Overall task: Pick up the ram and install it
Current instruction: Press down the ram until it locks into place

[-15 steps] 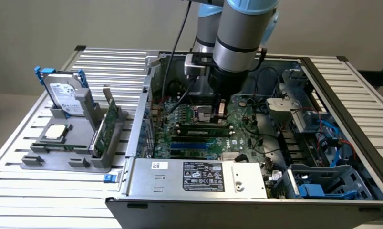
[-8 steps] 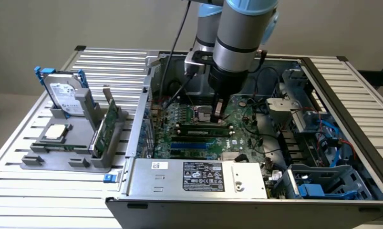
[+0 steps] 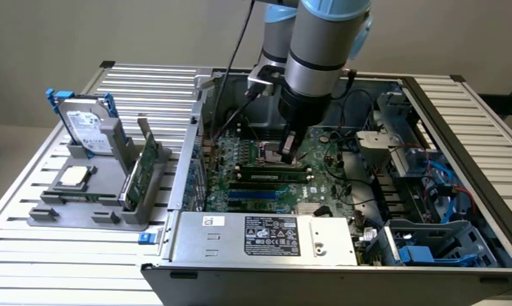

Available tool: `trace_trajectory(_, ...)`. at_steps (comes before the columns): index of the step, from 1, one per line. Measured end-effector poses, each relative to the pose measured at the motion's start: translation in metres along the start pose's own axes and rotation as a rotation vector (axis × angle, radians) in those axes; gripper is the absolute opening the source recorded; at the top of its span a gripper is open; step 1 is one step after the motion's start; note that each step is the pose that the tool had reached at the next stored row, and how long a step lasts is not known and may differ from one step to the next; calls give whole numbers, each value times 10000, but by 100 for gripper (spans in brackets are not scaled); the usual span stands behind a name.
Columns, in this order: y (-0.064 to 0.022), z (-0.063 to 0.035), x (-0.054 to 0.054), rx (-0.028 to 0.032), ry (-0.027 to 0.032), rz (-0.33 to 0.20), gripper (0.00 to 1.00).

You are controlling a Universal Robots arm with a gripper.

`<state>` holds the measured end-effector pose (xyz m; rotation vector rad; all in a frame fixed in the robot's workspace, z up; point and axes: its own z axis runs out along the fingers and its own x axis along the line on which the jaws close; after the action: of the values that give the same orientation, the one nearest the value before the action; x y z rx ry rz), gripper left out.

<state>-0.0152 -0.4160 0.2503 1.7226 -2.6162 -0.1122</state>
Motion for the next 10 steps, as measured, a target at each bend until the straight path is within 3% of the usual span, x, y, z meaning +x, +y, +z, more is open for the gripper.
trace_trajectory(10,0,0,0,60,-113,1785,11)
